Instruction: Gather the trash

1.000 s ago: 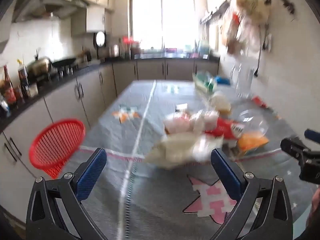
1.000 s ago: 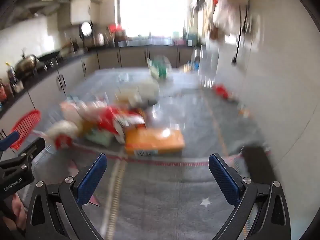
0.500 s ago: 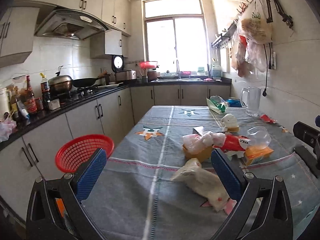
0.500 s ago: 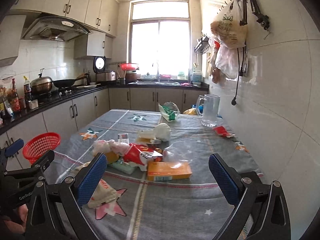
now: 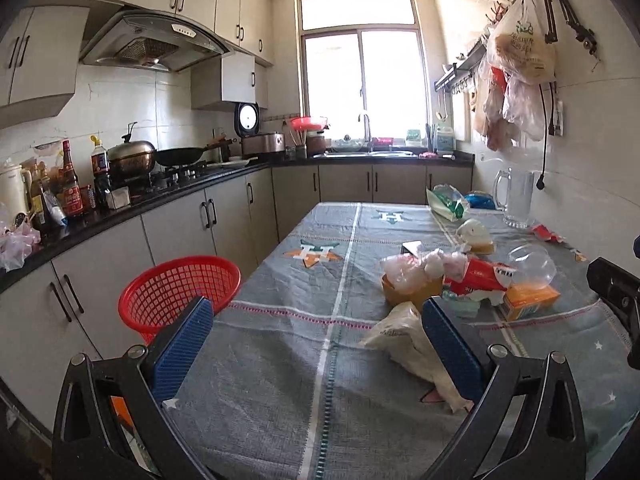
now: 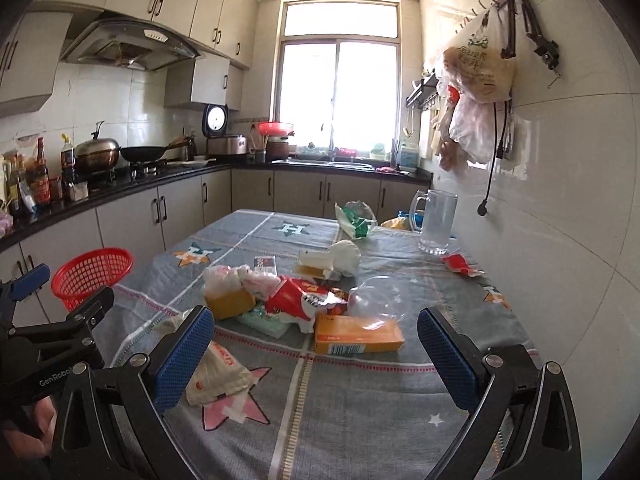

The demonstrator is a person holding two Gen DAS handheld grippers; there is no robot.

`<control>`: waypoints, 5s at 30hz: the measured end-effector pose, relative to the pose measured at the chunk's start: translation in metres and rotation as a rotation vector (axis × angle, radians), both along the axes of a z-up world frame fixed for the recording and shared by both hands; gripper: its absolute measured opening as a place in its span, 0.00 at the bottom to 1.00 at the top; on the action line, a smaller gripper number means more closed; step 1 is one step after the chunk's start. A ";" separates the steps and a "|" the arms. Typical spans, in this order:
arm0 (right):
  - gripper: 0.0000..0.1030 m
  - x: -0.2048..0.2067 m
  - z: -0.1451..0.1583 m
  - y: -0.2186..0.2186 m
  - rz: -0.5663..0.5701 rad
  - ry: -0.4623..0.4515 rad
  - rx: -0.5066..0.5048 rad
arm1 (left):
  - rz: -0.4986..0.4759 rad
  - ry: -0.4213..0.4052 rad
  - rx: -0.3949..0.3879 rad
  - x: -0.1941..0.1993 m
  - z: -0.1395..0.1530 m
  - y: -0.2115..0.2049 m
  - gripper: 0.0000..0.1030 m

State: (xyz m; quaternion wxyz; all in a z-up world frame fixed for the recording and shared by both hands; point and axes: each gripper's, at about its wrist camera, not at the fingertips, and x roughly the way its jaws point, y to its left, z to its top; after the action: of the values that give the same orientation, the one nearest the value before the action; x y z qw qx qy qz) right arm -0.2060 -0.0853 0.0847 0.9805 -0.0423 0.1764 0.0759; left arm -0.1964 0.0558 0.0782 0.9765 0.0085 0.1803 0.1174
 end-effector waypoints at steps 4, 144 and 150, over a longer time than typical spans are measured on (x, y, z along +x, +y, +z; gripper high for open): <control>1.00 0.003 -0.006 0.005 0.010 0.021 -0.010 | 0.003 0.011 0.000 0.002 -0.003 0.002 1.00; 0.53 0.211 -0.018 0.209 0.555 0.626 0.373 | 0.155 0.219 -0.345 0.105 0.009 0.257 0.38; 0.53 0.229 -0.032 0.271 0.604 0.653 0.378 | 0.203 0.237 -0.355 0.117 -0.011 0.284 0.38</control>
State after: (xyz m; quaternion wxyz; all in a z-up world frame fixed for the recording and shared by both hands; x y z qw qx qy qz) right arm 0.0227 0.1860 0.0526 0.7984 0.1134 0.4380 0.3973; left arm -0.0796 0.3397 0.0676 0.9178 -0.1677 0.3116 0.1798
